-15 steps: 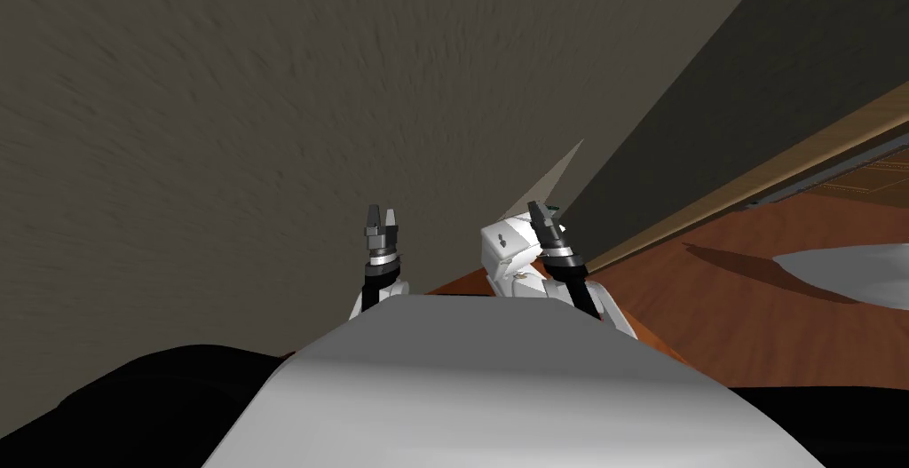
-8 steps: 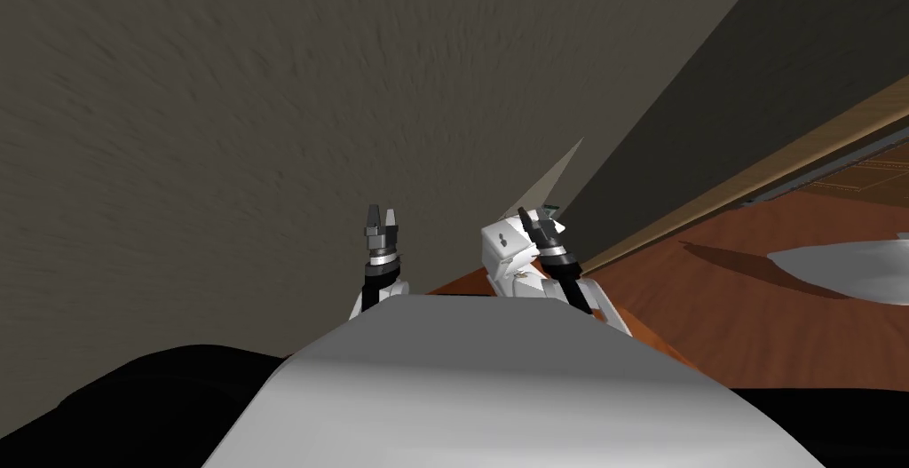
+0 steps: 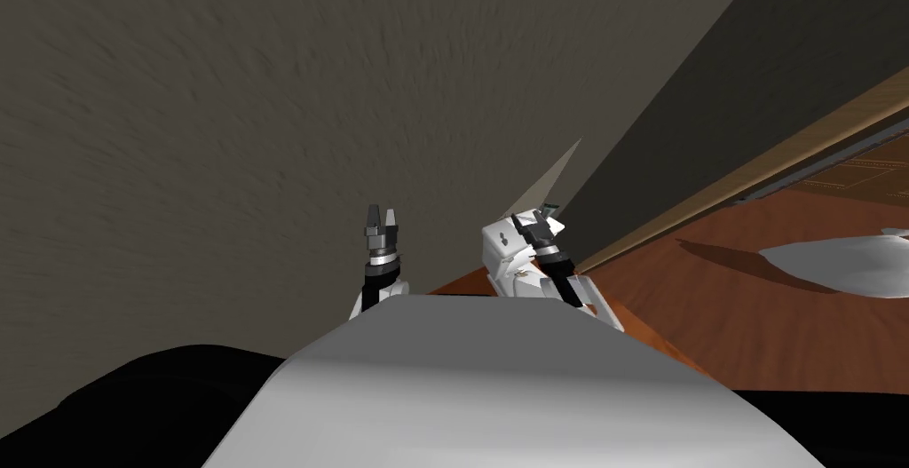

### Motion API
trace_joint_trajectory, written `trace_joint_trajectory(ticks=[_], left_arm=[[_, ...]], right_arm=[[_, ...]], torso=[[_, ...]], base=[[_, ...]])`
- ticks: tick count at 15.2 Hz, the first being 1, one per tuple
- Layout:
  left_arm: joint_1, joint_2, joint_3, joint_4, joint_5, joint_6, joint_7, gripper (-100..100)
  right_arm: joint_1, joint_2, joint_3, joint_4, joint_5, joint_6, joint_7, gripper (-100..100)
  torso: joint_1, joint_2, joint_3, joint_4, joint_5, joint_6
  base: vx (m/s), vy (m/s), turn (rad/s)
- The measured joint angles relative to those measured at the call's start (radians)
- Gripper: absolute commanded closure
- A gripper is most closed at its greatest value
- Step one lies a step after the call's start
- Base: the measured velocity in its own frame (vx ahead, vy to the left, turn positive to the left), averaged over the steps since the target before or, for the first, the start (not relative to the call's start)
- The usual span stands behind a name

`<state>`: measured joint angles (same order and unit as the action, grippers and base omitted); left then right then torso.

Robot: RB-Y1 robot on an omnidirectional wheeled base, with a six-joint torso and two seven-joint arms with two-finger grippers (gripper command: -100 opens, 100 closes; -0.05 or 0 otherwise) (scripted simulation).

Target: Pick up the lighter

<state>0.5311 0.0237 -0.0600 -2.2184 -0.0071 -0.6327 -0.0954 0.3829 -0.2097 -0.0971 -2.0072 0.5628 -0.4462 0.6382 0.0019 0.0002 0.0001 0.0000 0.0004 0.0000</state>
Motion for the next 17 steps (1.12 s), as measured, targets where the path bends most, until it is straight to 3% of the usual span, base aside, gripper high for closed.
trace_joint_trajectory(ticks=[17], left_arm=[[0.0,0.0,0.0,0.0,0.0,0.0,0.0,0]], right_arm=[[-0.107,0.02,-0.038,0.239,0.358,0.021,0.33,-100]], torso=[[0.0,0.0,0.0,0.0,0.0,0.0]], base=[[-0.008,0.028,-0.02]])
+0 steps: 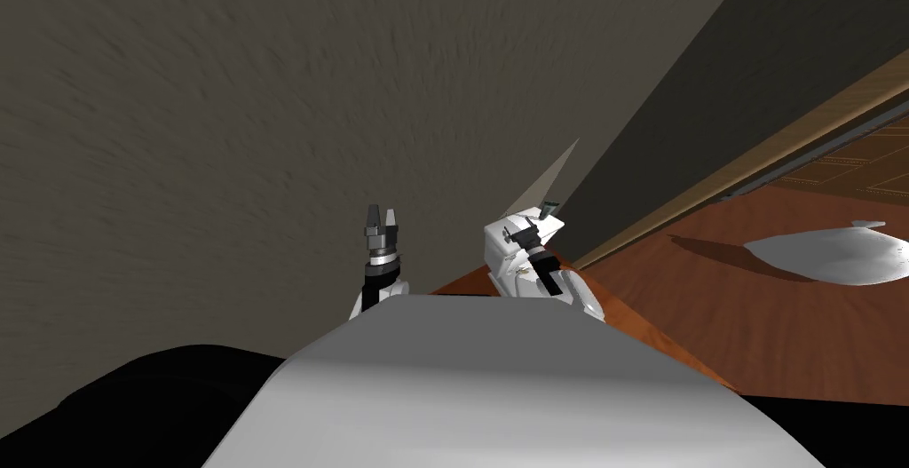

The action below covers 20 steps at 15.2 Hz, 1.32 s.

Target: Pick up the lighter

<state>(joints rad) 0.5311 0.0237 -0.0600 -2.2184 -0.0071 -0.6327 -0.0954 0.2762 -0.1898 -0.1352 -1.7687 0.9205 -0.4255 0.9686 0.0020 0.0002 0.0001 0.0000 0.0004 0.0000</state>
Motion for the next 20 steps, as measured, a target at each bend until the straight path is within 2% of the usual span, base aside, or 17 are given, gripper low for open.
trace_joint_trajectory(ticks=[11,16,20], left_arm=[[0.0,0.0,0.0,0.0,0.0,0.0,0.0,0],[0.0,0.0,0.0,0.0,0.0,0.0,0.0,0],[0.0,0.0,0.0,0.0,0.0,0.0,0.0,0]], right_arm=[[-0.056,0.03,-0.023,0.131,0.2,0.012,0.18,-100],[-0.084,0.068,-0.035,0.196,0.291,0.018,0.267,-100],[-0.102,0.12,-0.046,0.24,0.36,0.026,0.329,-100]], torso=[[-0.001,0.0,0.0,0.0,0.0,0.0],[-0.001,-0.001,0.0,0.0,0.0,0.0],[-0.003,-0.001,-0.001,0.0,-0.001,0.0]], base=[[-0.005,0.018,-0.018],[0.001,0.007,-0.026],[0.009,-0.013,-0.025]])
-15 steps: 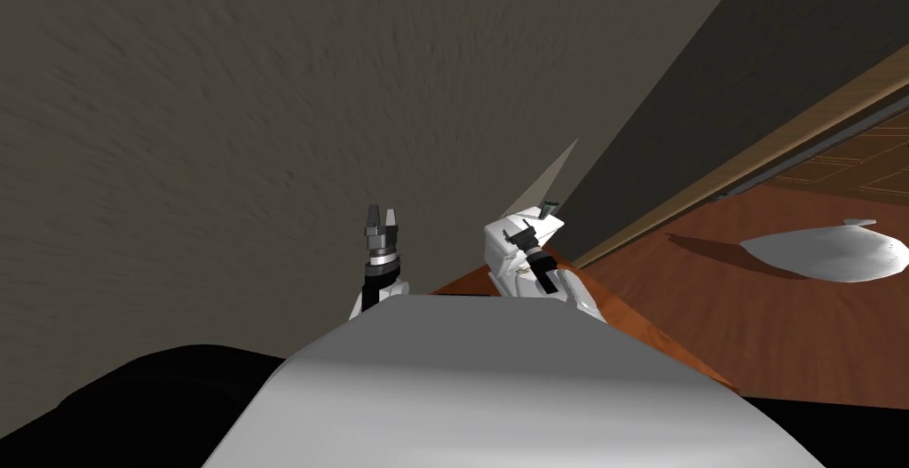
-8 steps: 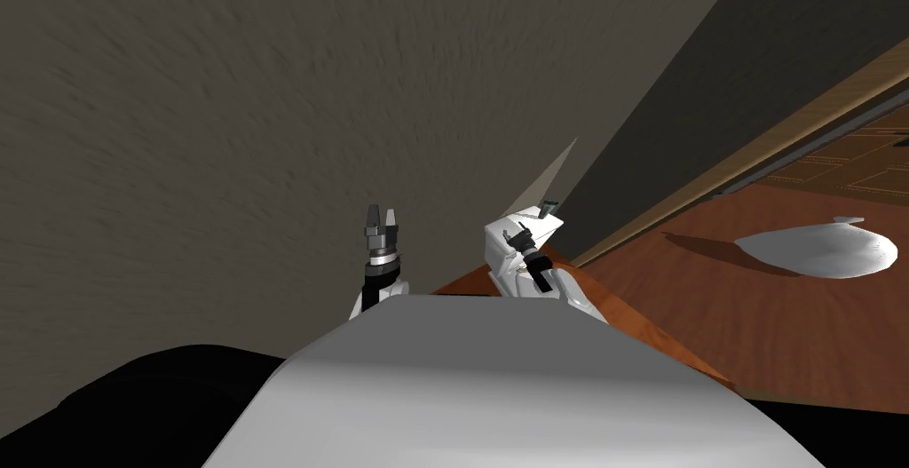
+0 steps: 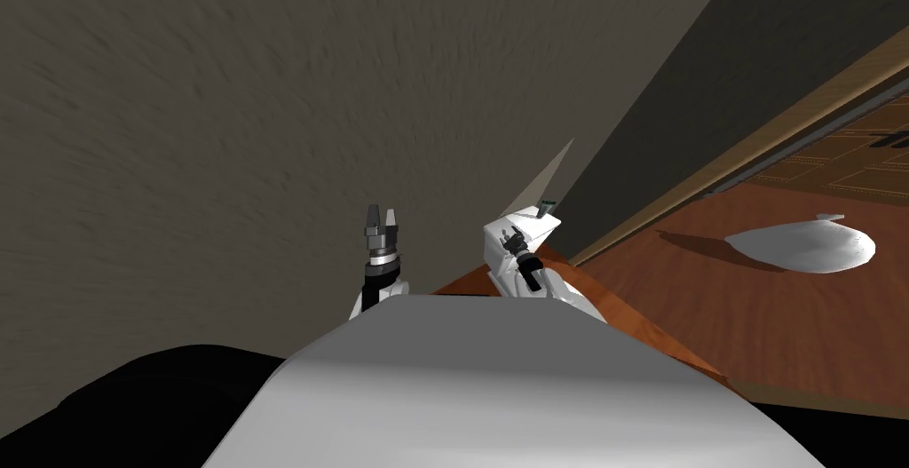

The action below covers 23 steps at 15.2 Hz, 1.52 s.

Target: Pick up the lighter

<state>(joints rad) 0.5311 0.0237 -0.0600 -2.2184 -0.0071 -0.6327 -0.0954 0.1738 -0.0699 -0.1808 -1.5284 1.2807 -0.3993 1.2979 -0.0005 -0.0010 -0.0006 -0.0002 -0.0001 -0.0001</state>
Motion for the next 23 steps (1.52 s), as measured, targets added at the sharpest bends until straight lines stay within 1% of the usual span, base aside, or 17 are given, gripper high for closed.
trace_joint_trajectory(ticks=[2,3,8,9,12,15,17,23], left_arm=[[0.0,0.0,0.0,0.0,0.0,0.0,0.0,0],[0.0,0.0,0.0,0.0,0.0,0.0,0.0,0],[0.0,0.0,0.0,0.0,0.0,0.0,0.0,0],[0.0,0.0,0.0,0.0,0.0,0.0,0.0,0],[0.0,0.0,0.0,0.0,0.0,0.0,0.0,0],[0.0,0.0,0.0,0.0,0.0,0.0,0.0,0],[0.0,0.0,0.0,0.0,0.0,0.0,0.0,0],[0.0,0.0,0.0,0.0,0.0,0.0,0.0,0]], right_arm=[[-0.006,0.017,-0.004,0.011,0.011,0.0,0.014,-100],[-0.006,0.016,-0.004,0.011,0.011,0.0,0.014,100],[-0.004,0.017,-0.002,0.013,0.011,-0.001,0.014,100],[-0.004,0.017,-0.002,0.013,0.011,-0.001,0.014,-100],[0.0,-0.021,-0.001,0.003,0.021,-0.01,0.015,-100],[0.009,-0.063,0.0,-0.02,0.048,-0.034,0.02,-100],[0.019,-0.093,0.001,-0.047,0.079,-0.059,0.021,-100],[0.046,-0.145,-0.006,-0.113,0.161,-0.141,0.042,-100]], torso=[[-0.001,0.0,0.0,0.0,0.0,0.0],[0.0,0.0,0.0,0.0,0.0,0.0],[-0.001,0.0,0.0,0.001,0.001,0.001],[-0.001,0.0,0.0,0.001,0.001,0.001],[-0.002,0.0,0.0,0.001,0.001,0.001],[-0.004,-0.001,0.0,0.001,0.0,0.001],[-0.006,-0.002,0.0,0.001,0.0,0.001],[-0.008,-0.002,0.0,0.001,0.0,0.001]], base=[[0.003,-0.006,-0.002],[0.0,0.0,0.0],[-0.001,0.001,0.003],[0.002,0.002,0.02],[0.006,-0.003,0.035],[0.018,-0.033,0.065],[0.028,-0.066,0.067],[0.023,-0.074,0.067]])
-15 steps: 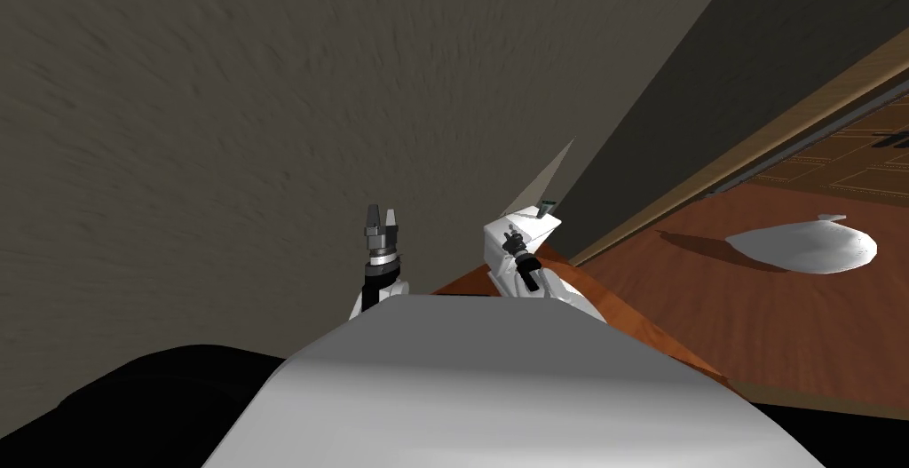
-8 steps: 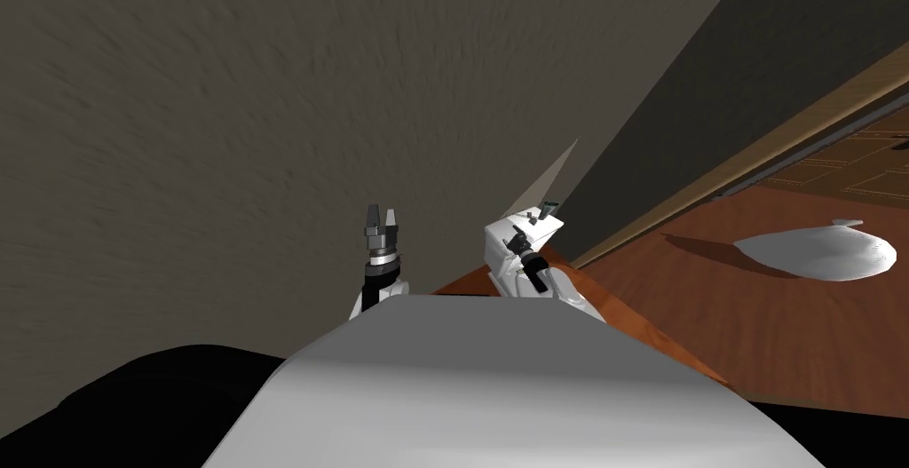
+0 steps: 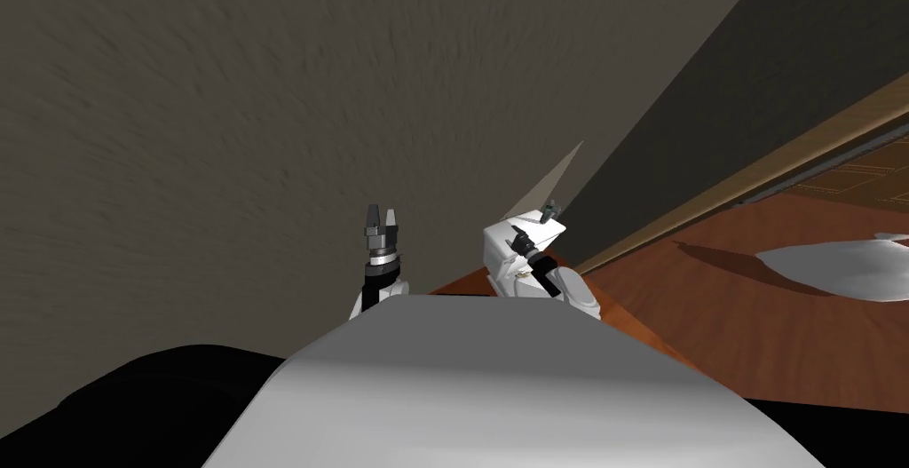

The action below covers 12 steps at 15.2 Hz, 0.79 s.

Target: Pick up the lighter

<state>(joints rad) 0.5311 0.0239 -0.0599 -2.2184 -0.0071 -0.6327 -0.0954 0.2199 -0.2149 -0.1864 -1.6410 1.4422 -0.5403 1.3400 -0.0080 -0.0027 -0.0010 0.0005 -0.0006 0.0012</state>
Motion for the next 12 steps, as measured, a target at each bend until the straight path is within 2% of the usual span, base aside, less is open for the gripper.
trace_joint_trajectory(ticks=[12], left_arm=[[0.0,0.0,0.0,0.0,0.0,0.0,0.0,0]], right_arm=[[0.053,-0.108,-0.005,-0.127,0.159,-0.146,0.023,-100]], torso=[[0.001,0.0,0.0,0.0,0.0,0.0]], base=[[0.02,-0.066,0.062]])
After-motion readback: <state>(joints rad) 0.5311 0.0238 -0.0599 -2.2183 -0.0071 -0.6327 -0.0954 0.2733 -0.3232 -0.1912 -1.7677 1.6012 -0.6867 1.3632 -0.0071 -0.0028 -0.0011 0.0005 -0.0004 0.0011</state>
